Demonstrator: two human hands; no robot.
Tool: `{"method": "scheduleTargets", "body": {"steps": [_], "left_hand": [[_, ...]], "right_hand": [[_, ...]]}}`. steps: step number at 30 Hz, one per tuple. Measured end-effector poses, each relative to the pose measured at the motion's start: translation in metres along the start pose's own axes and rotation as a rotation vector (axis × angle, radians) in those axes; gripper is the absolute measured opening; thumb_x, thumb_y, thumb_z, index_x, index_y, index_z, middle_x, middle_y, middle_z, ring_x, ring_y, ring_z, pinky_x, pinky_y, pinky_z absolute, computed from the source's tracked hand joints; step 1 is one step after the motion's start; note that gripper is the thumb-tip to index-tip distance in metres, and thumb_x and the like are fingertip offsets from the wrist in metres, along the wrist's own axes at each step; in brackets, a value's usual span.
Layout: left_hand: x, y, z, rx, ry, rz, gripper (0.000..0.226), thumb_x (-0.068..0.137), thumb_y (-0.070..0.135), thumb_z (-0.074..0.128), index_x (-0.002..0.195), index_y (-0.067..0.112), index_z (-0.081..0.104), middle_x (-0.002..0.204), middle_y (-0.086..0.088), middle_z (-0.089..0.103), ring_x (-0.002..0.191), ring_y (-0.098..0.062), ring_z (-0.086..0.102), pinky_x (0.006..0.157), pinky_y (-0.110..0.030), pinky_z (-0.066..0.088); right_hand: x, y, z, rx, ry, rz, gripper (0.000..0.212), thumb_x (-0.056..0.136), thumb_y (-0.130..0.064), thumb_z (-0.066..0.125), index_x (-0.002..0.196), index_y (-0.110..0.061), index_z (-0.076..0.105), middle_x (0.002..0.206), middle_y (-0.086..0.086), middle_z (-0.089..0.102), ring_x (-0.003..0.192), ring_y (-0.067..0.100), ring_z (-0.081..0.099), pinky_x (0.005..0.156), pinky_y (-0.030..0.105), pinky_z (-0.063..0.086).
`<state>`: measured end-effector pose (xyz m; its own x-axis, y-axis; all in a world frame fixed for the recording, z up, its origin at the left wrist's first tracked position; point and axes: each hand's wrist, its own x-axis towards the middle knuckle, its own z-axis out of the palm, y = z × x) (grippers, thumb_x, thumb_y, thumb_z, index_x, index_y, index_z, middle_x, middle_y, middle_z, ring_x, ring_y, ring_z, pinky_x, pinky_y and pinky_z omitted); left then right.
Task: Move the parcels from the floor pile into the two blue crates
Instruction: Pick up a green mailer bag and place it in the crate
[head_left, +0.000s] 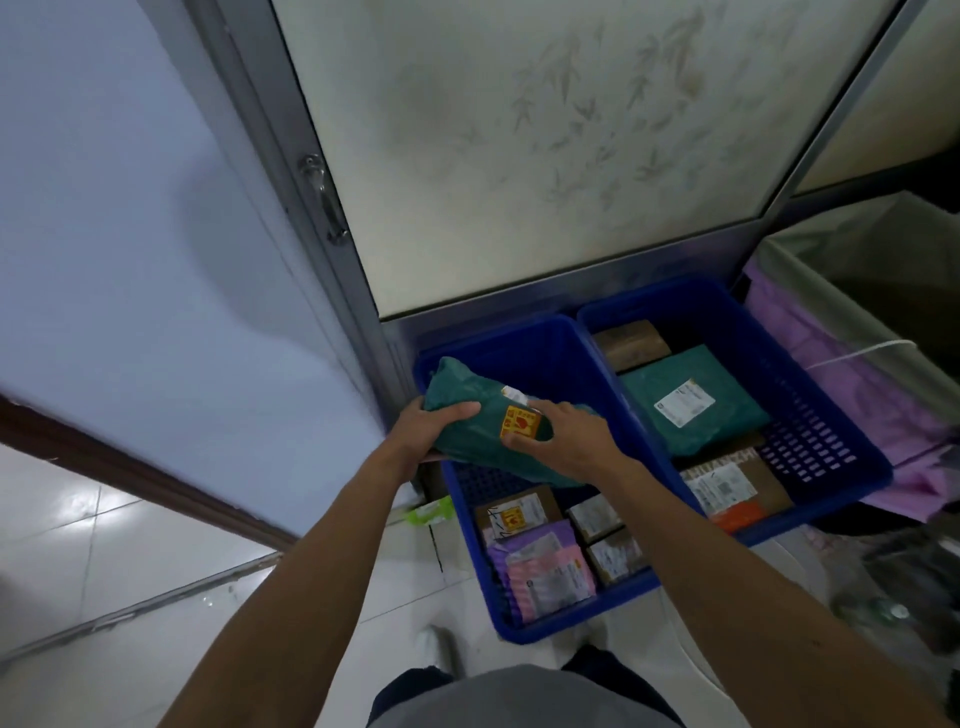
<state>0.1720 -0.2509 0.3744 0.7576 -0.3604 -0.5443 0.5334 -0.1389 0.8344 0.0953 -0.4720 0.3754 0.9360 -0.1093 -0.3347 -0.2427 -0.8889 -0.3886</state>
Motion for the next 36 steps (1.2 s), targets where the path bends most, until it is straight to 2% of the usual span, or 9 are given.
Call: {"method": "scheduleTargets", "body": {"steps": [3,8,15,17,19,23,27,30,36], "left_hand": [[0.003,0.007,0.027,0.031,0.019,0.003,0.065,0.067,0.037,0.091,0.123,0.018,0.064,0.111,-0.005,0.075,0.101,-0.026,0.073,0.088,-0.05,0.058],[0.007,0.013,0.063,0.071,-0.059,0.018,0.075,0.068,0.036,0.092,0.131,0.017,0.057,0.122,-0.006,0.071,0.112,-0.028,0.068,0.095,-0.05,0.055],[-0.003,0.011,0.094,-0.095,-0.018,0.024,0.054,0.08,0.015,0.08,0.129,0.017,0.058,0.125,-0.01,0.069,0.114,-0.031,0.067,0.098,-0.05,0.053],[-0.005,0.009,0.097,-0.16,0.027,0.036,0.043,0.084,0.013,0.076,0.124,0.018,0.062,0.123,-0.011,0.07,0.114,-0.031,0.067,0.097,-0.049,0.054],[-0.005,0.005,0.095,-0.183,0.084,0.017,0.044,0.083,0.02,0.078,0.124,0.02,0.062,0.122,-0.008,0.071,0.114,-0.03,0.067,0.095,-0.048,0.055],[-0.006,-0.001,0.085,-0.054,0.199,-0.117,0.06,0.075,0.054,0.078,0.125,0.028,0.06,0.12,0.0,0.071,0.108,-0.02,0.068,0.093,-0.043,0.057],[-0.002,0.0,0.083,-0.031,0.219,-0.204,0.066,0.073,0.067,0.074,0.124,0.027,0.061,0.113,0.001,0.074,0.096,-0.017,0.073,0.07,-0.031,0.06],[0.009,-0.004,0.085,-0.024,0.3,-0.199,0.074,0.069,0.057,0.083,0.129,0.026,0.055,0.114,-0.001,0.072,0.094,-0.021,0.073,0.062,-0.03,0.06],[0.031,-0.006,0.08,-0.237,0.462,-0.13,0.042,0.079,0.036,0.083,0.111,0.013,0.067,0.1,-0.009,0.075,0.083,-0.023,0.074,0.057,-0.028,0.058]], "right_hand": [[0.003,0.024,-0.013,-0.093,-0.053,-0.092,0.099,0.07,-0.091,0.048,0.15,-0.037,0.029,0.133,0.0,0.054,0.117,0.025,0.055,0.106,0.045,0.035],[0.014,0.062,-0.042,0.154,-0.269,-0.108,0.109,0.057,-0.083,0.072,0.149,-0.043,0.028,0.128,-0.007,0.051,0.111,0.019,0.056,0.09,0.038,0.05],[0.022,0.08,-0.07,0.345,-0.424,-0.187,0.067,0.068,-0.047,0.089,0.118,-0.028,0.049,0.112,-0.004,0.064,0.097,0.014,0.064,0.087,0.036,0.054],[0.025,0.076,-0.069,0.298,-0.39,-0.203,0.066,0.066,-0.052,0.088,0.114,-0.026,0.051,0.108,-0.005,0.065,0.094,0.014,0.064,0.084,0.037,0.055],[0.031,0.074,-0.061,0.214,-0.329,-0.196,0.085,0.054,-0.069,0.085,0.119,-0.027,0.048,0.108,-0.008,0.061,0.093,0.012,0.062,0.082,0.039,0.055],[0.036,0.073,-0.038,-0.093,-0.122,-0.285,0.099,0.052,-0.083,0.073,0.124,-0.021,0.046,0.114,-0.001,0.056,0.102,0.022,0.056,0.087,0.043,0.049],[0.037,0.078,-0.017,-0.297,0.094,-0.451,0.095,0.062,-0.08,0.069,0.128,-0.017,0.044,0.118,0.003,0.052,0.109,0.027,0.051,0.094,0.042,0.041],[0.038,0.072,-0.008,-0.366,0.204,-0.508,0.095,0.064,-0.079,0.067,0.129,-0.013,0.046,0.116,0.006,0.054,0.106,0.027,0.052,0.094,0.041,0.041],[0.039,0.063,0.001,-0.37,0.326,-0.562,0.09,0.063,-0.074,0.073,0.123,-0.011,0.05,0.108,0.006,0.056,0.097,0.026,0.054,0.09,0.041,0.042]]}}
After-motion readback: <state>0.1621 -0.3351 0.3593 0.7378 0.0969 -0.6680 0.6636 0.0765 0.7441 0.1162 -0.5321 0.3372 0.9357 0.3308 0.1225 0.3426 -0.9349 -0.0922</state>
